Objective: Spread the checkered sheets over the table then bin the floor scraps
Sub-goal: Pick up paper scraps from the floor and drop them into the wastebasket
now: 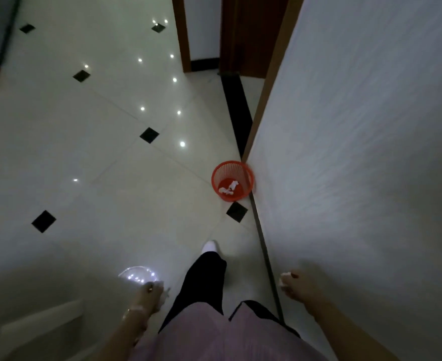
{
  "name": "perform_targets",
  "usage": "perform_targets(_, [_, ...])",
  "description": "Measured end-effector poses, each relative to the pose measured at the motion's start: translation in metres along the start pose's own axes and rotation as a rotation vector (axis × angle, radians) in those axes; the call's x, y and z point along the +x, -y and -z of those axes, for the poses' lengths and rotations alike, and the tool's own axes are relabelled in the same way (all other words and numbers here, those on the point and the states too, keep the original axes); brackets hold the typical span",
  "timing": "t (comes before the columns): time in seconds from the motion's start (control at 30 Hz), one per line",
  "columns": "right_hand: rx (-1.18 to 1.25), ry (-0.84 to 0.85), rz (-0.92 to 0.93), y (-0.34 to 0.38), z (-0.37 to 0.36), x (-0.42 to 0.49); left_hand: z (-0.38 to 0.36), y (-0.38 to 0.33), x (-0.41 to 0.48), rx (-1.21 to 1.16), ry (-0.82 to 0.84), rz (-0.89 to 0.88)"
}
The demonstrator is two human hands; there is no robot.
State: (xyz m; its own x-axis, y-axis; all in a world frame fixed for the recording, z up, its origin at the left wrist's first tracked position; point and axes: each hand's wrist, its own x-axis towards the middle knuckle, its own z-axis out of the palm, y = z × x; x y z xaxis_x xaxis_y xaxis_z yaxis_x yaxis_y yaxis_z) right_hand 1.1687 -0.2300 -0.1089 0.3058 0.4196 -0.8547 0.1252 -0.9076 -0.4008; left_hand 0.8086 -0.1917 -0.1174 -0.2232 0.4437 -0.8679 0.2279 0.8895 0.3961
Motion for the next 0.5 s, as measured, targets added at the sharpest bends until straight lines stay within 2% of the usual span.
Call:
perform_targets(0.13, [0.061,-0.029,-0.037,0.044,-0.001,0.041,-0.044,-0.147,0.056,-0.008,0.087,-0.145])
perform_targets(0.27, [0.103,0.006,-0.041,0.097,-0.007,0.099,-0.093,-0.237,0.11,0.041,0.15,-0.182])
perform_targets(0.37, [0.163,0.019,-0.025,0.138,-0.019,0.158,-0.134,-0.274,0.161,0.019,0.171,-0.16])
perform_targets(0.5, [0.295,0.025,-0.048,0.183,-0.036,0.257,-0.19,-0.285,0.239,-0.037,0.171,-0.072])
